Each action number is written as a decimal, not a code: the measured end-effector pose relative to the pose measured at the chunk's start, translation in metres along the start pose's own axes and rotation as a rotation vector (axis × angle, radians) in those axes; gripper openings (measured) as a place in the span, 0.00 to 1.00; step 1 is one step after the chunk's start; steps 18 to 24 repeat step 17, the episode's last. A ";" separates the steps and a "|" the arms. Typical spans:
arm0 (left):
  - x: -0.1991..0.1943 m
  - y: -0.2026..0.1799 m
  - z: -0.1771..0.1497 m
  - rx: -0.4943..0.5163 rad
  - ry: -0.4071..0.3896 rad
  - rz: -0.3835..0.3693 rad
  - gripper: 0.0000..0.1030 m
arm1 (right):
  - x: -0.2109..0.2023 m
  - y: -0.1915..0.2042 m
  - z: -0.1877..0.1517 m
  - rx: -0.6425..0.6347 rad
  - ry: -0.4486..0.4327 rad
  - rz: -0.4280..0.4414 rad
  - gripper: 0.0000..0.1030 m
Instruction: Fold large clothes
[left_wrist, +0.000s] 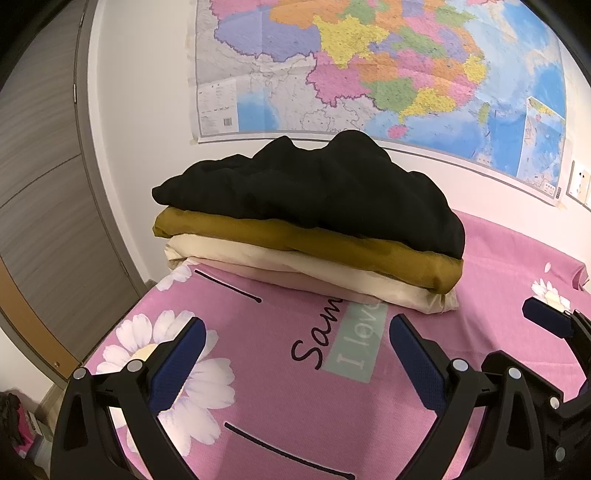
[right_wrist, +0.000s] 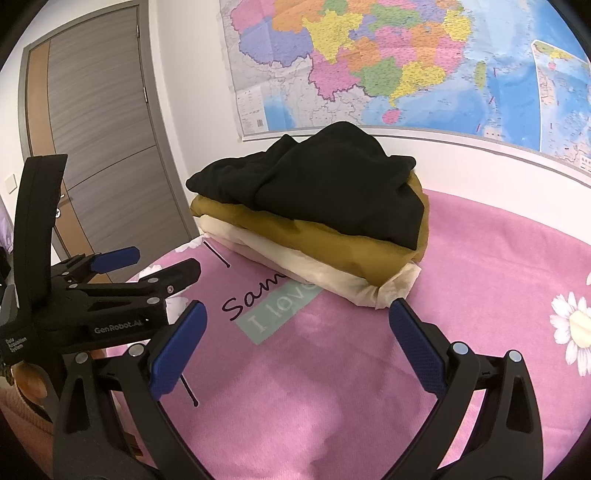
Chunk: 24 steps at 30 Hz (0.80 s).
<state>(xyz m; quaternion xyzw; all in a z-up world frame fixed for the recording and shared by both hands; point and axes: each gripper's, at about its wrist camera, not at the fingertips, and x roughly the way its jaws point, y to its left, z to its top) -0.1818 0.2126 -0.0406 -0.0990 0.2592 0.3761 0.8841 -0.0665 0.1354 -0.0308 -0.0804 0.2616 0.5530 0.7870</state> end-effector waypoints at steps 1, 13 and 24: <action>0.000 -0.002 0.000 0.008 0.001 0.004 0.93 | -0.001 -0.001 0.000 0.003 0.000 -0.001 0.95; 0.026 -0.062 -0.021 0.079 0.150 -0.156 0.93 | -0.046 -0.054 -0.034 0.110 0.027 -0.156 0.95; 0.042 -0.121 -0.035 0.145 0.251 -0.291 0.93 | -0.079 -0.113 -0.069 0.260 0.103 -0.386 0.95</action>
